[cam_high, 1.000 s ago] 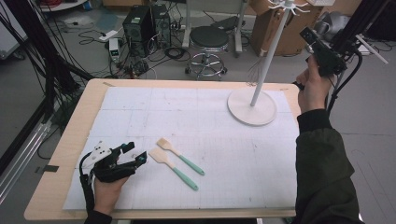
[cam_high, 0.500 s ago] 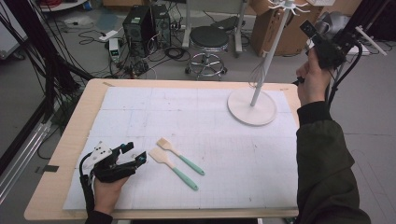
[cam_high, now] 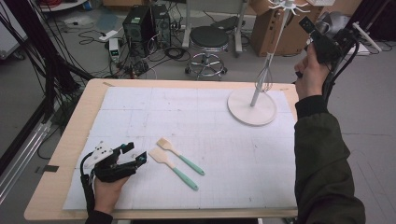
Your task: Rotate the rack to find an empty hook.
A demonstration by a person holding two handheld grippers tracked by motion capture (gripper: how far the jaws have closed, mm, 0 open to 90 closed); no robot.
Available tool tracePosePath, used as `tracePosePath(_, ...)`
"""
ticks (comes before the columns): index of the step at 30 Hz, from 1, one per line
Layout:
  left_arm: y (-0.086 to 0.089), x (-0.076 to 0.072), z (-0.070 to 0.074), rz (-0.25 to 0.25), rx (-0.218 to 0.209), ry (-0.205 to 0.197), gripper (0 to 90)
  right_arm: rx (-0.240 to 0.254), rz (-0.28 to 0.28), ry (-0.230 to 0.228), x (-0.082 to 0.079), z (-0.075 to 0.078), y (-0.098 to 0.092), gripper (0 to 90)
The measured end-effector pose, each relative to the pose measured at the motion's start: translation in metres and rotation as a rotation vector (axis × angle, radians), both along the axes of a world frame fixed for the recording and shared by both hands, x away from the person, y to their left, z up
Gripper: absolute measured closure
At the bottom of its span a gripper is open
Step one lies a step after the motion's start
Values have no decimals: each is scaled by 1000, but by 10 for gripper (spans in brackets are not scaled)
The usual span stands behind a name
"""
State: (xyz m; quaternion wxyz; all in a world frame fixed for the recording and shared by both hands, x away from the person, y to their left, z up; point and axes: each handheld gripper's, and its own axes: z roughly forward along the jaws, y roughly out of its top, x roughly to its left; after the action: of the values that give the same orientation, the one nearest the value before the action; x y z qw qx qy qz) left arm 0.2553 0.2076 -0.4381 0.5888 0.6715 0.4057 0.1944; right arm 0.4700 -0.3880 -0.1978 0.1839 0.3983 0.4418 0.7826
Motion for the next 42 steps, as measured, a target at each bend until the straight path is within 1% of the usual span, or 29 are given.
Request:
tracePosePath(3, -1, 1, 0, -3, 4, 0, 298, 17, -4, -7, 5, 1, -2, 900)
tracePosePath(4, -1, 1, 0, -3, 4, 0, 298, 16, -3, -13, 6, 1, -2, 900)
tracePosePath(7, 0, 2, -1, -2, 14, -2, 298, 8, -10, -3, 9, 0, -2, 900)
tracePosePath(9, 1, 2, -1, 1, 16, 1, 298, 12, -10, -1, 11, 0, -2, 900)
tracePosePath(11, 1, 2, -1, 0, 16, -2, 298, 11, -8, -7, 12, 2, -1, 900)
tracePosePath(12, 1, 2, -1, 1, 16, -3, 298, 15, -11, -7, 11, 3, 0, 900)
tracePosePath(13, 1, 2, -1, 0, 15, -4, 298, 4, -7, -7, 11, 4, 1, 900)
tracePosePath(15, 1, 2, 0, -2, 11, -4, 298, 9, 1, -7, 10, 4, 3, 900)
tracePosePath(17, 1, 2, 0, -5, 12, -4, 298, 0, 1, -9, 9, 6, 4, 900)
tracePosePath(19, 1, 1, 0, -7, 15, -5, 298, -1, 1, -24, 7, 7, 6, 900)
tracePosePath(21, 1, 0, 1, -10, 13, -10, 298, 2, 4, -21, 6, 9, 8, 900)
tracePosePath(24, 1, 0, 1, -10, 13, -14, 298, -12, 11, -11, 5, 9, 12, 900)
tracePosePath(27, 1, 0, 1, -15, 14, -14, 298, -9, 16, -18, 4, 10, 18, 900)
tracePosePath(28, 1, 0, 1, -12, 13, -15, 298, -11, 24, -18, 3, 10, 19, 900)
tracePosePath(33, 2, 0, 1, -15, 11, -17, 298, -27, 27, -20, 3, 10, 26, 900)
tracePosePath(42, 2, 0, 1, -18, 3, -19, 298, -28, 39, -22, 2, 10, 34, 900)
